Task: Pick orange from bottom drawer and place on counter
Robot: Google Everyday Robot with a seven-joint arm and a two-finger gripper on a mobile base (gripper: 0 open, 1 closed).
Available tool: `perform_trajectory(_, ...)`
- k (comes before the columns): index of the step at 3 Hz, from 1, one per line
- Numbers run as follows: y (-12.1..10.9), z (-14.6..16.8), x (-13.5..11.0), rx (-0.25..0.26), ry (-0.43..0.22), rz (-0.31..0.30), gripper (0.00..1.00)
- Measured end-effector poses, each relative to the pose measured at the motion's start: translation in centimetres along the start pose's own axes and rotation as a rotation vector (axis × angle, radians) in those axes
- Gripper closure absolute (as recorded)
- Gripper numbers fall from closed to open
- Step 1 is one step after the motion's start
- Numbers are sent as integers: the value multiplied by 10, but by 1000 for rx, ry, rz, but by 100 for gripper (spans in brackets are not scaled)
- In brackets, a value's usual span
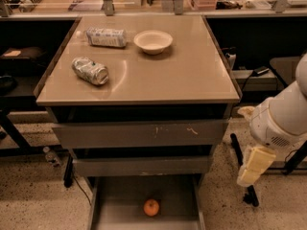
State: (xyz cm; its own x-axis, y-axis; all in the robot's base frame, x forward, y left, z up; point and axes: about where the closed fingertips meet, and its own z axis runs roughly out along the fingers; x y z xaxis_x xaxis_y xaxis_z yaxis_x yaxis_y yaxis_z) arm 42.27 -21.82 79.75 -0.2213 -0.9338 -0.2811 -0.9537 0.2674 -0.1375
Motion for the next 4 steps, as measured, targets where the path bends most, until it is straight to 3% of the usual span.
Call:
perform_trajectory(1,20,62,27,2,-41,-48,0)
perform_trajectory(2,26,134,47,5,-64,-61,0)
perform_trajectory(3,26,134,47,5,-64,-61,0)
perform_trajectory(4,33,174,39,-27,-168,-41,0)
